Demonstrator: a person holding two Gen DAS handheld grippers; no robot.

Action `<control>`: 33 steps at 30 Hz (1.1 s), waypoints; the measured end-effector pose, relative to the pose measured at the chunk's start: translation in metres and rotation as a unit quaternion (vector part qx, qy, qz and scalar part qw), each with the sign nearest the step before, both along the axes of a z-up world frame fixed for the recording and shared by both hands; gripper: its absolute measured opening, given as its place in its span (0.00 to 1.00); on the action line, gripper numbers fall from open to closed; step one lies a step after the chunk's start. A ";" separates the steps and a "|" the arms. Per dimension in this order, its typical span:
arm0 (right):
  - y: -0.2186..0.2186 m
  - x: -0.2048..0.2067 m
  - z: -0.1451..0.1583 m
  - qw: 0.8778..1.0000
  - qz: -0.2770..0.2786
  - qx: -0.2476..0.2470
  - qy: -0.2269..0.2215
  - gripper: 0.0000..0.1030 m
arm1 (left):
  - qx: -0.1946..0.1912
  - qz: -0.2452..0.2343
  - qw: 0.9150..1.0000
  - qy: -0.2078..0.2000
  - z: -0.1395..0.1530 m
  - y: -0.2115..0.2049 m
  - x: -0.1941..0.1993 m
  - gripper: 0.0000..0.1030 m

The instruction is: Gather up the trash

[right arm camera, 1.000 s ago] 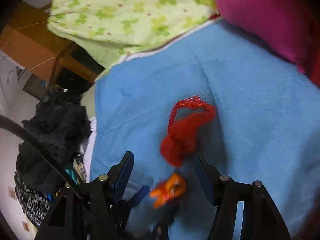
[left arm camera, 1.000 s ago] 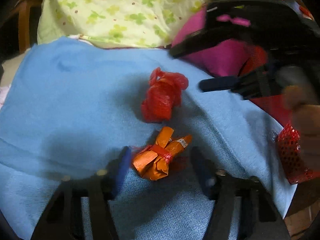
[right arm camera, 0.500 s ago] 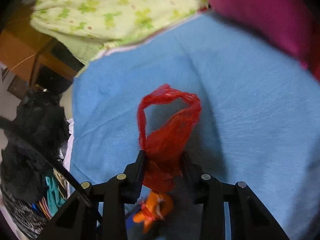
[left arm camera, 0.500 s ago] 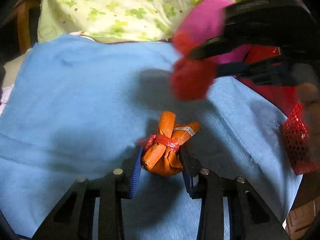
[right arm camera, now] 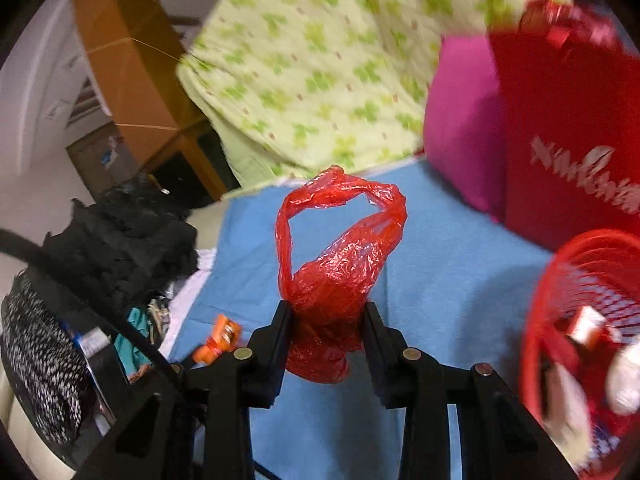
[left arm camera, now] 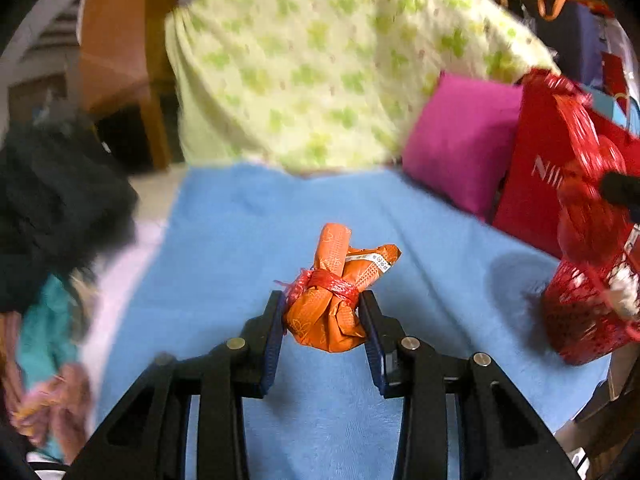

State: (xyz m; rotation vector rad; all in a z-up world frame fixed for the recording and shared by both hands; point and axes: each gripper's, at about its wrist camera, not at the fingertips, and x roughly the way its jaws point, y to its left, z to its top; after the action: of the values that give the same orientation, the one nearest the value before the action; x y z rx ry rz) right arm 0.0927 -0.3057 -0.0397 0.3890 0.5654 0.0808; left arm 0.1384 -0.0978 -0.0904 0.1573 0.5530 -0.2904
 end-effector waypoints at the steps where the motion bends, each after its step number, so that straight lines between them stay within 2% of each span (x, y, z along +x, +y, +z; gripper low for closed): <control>1: 0.001 -0.017 0.009 1.000 -0.003 -0.006 -0.015 0.36 | 0.000 0.003 1.000 -0.015 0.013 0.001 -0.013 0.38; 8: 0.009 -0.103 0.056 0.996 -0.008 -0.031 -0.088 0.36 | -0.001 0.004 0.996 -0.089 0.076 0.010 -0.074 0.38; 16: 0.023 -0.175 0.087 0.987 -0.001 -0.051 -0.154 0.36 | 0.005 0.000 0.989 -0.146 0.118 0.001 -0.114 0.38; 22: 0.031 -0.208 0.095 0.980 0.002 -0.065 -0.190 0.36 | 0.013 -0.004 0.985 -0.173 0.133 -0.002 -0.135 0.38; 33: 0.031 -0.220 0.095 0.978 0.002 -0.057 -0.201 0.36 | 0.015 -0.010 0.983 -0.182 0.140 -0.006 -0.149 0.38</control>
State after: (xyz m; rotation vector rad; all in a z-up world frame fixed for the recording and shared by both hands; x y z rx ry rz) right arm -0.1277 -0.2751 0.0554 0.2499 0.1704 0.1264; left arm -0.0103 -0.1033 0.0492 0.2386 0.1924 -0.2652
